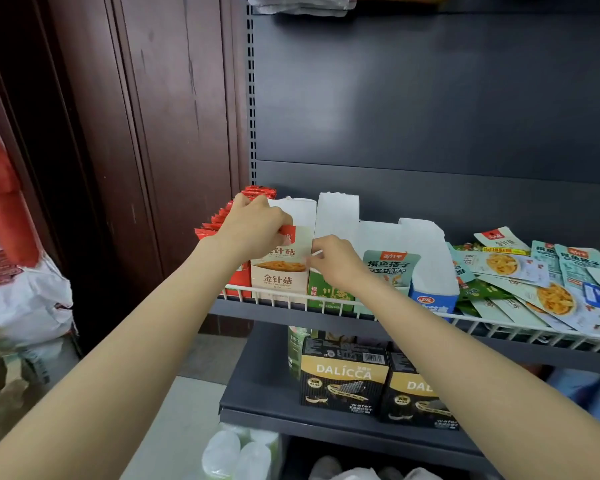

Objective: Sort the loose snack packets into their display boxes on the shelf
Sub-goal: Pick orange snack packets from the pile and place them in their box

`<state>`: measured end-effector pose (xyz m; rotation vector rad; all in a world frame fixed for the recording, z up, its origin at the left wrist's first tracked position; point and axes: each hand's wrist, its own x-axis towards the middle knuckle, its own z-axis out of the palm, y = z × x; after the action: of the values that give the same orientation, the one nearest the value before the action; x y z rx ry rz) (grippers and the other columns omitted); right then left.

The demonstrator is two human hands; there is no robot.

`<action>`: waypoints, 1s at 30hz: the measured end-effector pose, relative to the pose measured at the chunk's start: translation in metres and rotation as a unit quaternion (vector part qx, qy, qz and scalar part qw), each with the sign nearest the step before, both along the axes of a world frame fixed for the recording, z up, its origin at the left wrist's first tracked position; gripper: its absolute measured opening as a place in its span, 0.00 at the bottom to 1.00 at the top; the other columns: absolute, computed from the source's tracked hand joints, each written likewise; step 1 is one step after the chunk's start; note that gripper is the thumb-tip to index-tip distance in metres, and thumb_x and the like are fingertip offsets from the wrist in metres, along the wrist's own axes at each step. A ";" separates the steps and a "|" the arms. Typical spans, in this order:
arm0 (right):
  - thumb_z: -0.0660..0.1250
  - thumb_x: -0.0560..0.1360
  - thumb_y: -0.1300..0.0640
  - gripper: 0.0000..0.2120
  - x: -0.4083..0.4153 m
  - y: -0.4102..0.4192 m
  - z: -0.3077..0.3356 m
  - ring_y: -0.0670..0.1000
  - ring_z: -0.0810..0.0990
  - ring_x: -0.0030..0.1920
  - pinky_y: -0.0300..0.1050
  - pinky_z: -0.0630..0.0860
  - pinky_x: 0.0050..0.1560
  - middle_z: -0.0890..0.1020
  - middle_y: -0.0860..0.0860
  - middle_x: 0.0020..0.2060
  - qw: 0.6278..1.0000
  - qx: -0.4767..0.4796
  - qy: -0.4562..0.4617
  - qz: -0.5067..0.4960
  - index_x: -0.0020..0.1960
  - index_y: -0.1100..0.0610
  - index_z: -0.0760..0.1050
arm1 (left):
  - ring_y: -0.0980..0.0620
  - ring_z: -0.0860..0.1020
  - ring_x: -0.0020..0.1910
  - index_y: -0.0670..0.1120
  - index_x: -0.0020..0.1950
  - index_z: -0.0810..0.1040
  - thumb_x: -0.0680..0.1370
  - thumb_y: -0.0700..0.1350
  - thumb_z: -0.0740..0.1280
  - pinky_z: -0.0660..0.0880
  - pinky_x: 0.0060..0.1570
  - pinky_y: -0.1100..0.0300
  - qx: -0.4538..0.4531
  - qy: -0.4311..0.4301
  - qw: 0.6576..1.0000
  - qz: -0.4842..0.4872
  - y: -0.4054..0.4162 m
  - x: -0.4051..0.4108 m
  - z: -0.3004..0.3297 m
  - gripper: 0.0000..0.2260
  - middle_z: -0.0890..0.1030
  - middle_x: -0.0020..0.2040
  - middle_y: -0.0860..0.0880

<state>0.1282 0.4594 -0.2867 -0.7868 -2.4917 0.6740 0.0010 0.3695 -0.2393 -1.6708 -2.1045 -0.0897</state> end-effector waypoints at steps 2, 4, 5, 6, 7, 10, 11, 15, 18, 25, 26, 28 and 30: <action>0.61 0.80 0.58 0.11 0.001 -0.002 0.000 0.49 0.75 0.38 0.41 0.68 0.38 0.79 0.53 0.42 1.000 -0.010 0.010 -0.008 0.51 0.64 0.79 | 0.49 0.71 0.55 0.52 0.56 0.77 0.78 0.48 0.63 0.60 0.57 0.51 0.001 -0.031 0.999 -0.012 -0.001 0.001 0.000 0.08 0.79 0.52 0.53; 0.61 0.80 0.59 0.11 0.001 -0.004 -0.001 0.50 0.72 0.35 0.39 0.65 0.31 0.78 0.53 0.39 1.000 -0.009 -0.003 -0.010 0.48 0.64 0.79 | 0.50 0.74 0.55 0.52 0.56 0.77 0.78 0.47 0.64 0.62 0.57 0.51 -0.016 -0.059 0.998 -0.020 -0.003 0.002 -0.002 0.08 0.80 0.52 0.54; 0.61 0.80 0.59 0.11 0.001 -0.005 -0.002 0.51 0.72 0.37 0.38 0.64 0.31 0.77 0.54 0.40 1.000 -0.007 -0.009 -0.011 0.47 0.64 0.78 | 0.50 0.75 0.54 0.51 0.57 0.77 0.78 0.47 0.64 0.64 0.58 0.51 -0.025 -0.068 0.997 -0.023 -0.003 0.002 -0.003 0.09 0.80 0.52 0.54; 0.60 0.79 0.59 0.11 0.000 -0.006 -0.003 0.53 0.72 0.38 0.39 0.64 0.31 0.78 0.55 0.40 1.000 -0.006 -0.013 -0.011 0.46 0.64 0.78 | 0.49 0.75 0.54 0.50 0.57 0.78 0.78 0.46 0.64 0.66 0.58 0.51 -0.031 -0.077 0.996 -0.027 -0.004 0.002 -0.004 0.08 0.81 0.52 0.53; 0.60 0.79 0.60 0.11 0.000 -0.006 -0.003 0.54 0.73 0.40 0.40 0.65 0.33 0.79 0.57 0.41 1.000 -0.008 -0.016 -0.010 0.46 0.65 0.78 | 0.49 0.76 0.52 0.49 0.55 0.79 0.78 0.45 0.64 0.68 0.57 0.51 -0.034 -0.087 0.995 -0.032 -0.005 0.001 -0.005 0.08 0.81 0.52 0.52; 0.60 0.80 0.58 0.12 0.002 -0.008 0.001 0.52 0.73 0.39 0.40 0.66 0.33 0.80 0.58 0.43 0.999 -0.021 -0.032 -0.001 0.50 0.67 0.78 | 0.49 0.74 0.44 0.47 0.50 0.79 0.79 0.43 0.62 0.72 0.50 0.53 -0.029 -0.108 0.993 -0.040 -0.008 0.000 -0.007 0.06 0.81 0.48 0.50; 0.60 0.80 0.58 0.12 0.003 -0.009 0.003 0.51 0.72 0.37 0.38 0.64 0.31 0.79 0.55 0.39 0.999 -0.021 -0.040 0.002 0.48 0.66 0.78 | 0.49 0.74 0.43 0.46 0.49 0.79 0.80 0.43 0.62 0.73 0.49 0.53 -0.024 -0.108 0.993 -0.041 -0.008 0.000 -0.008 0.06 0.81 0.48 0.49; 0.58 0.81 0.57 0.10 0.006 -0.011 0.006 0.44 0.68 0.31 0.36 0.61 0.29 0.72 0.46 0.31 0.998 -0.022 -0.052 -0.001 0.44 0.58 0.75 | 0.47 0.76 0.46 0.46 0.52 0.78 0.80 0.43 0.61 0.73 0.49 0.52 -0.022 -0.107 0.993 -0.039 -0.010 0.004 -0.008 0.07 0.81 0.48 0.48; 0.59 0.80 0.57 0.12 0.006 -0.012 0.005 0.47 0.73 0.36 0.37 0.65 0.32 0.79 0.51 0.40 0.998 -0.019 -0.055 0.007 0.52 0.64 0.78 | 0.47 0.77 0.49 0.47 0.55 0.77 0.79 0.43 0.61 0.73 0.50 0.52 -0.013 -0.106 0.994 -0.037 -0.012 0.006 -0.009 0.08 0.81 0.51 0.49; 0.63 0.78 0.58 0.11 0.005 -0.008 0.007 0.56 0.78 0.56 0.44 0.72 0.53 0.80 0.56 0.57 1.000 0.002 -0.020 -0.007 0.58 0.61 0.76 | 0.48 0.78 0.53 0.48 0.59 0.76 0.79 0.43 0.62 0.74 0.55 0.49 0.004 -0.127 0.991 -0.029 -0.013 0.007 -0.009 0.10 0.81 0.54 0.49; 0.64 0.78 0.58 0.12 0.005 -0.007 0.008 0.55 0.78 0.56 0.45 0.72 0.55 0.80 0.56 0.57 1.000 0.003 -0.014 -0.008 0.59 0.61 0.76 | 0.48 0.78 0.54 0.48 0.60 0.75 0.79 0.43 0.63 0.74 0.56 0.48 0.002 -0.130 0.991 -0.030 -0.012 0.008 -0.009 0.11 0.81 0.55 0.48; 0.64 0.77 0.62 0.15 0.007 -0.006 0.011 0.54 0.77 0.58 0.45 0.72 0.58 0.79 0.55 0.58 1.000 0.009 -0.015 -0.006 0.63 0.60 0.73 | 0.48 0.77 0.55 0.49 0.62 0.74 0.78 0.43 0.63 0.74 0.56 0.48 -0.001 -0.136 0.990 -0.035 -0.012 0.009 -0.008 0.13 0.81 0.56 0.49; 0.61 0.76 0.69 0.20 0.011 -0.007 0.015 0.53 0.75 0.61 0.44 0.71 0.61 0.77 0.55 0.60 1.000 0.024 -0.019 0.000 0.66 0.58 0.71 | 0.48 0.77 0.55 0.50 0.63 0.73 0.77 0.43 0.63 0.73 0.56 0.49 -0.003 -0.145 0.989 -0.039 -0.012 0.010 -0.008 0.14 0.80 0.56 0.50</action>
<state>0.1393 0.4529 -0.2720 -0.7899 -2.5327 0.6028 0.0112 0.3574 -0.2473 -1.8371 -2.2437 -0.3725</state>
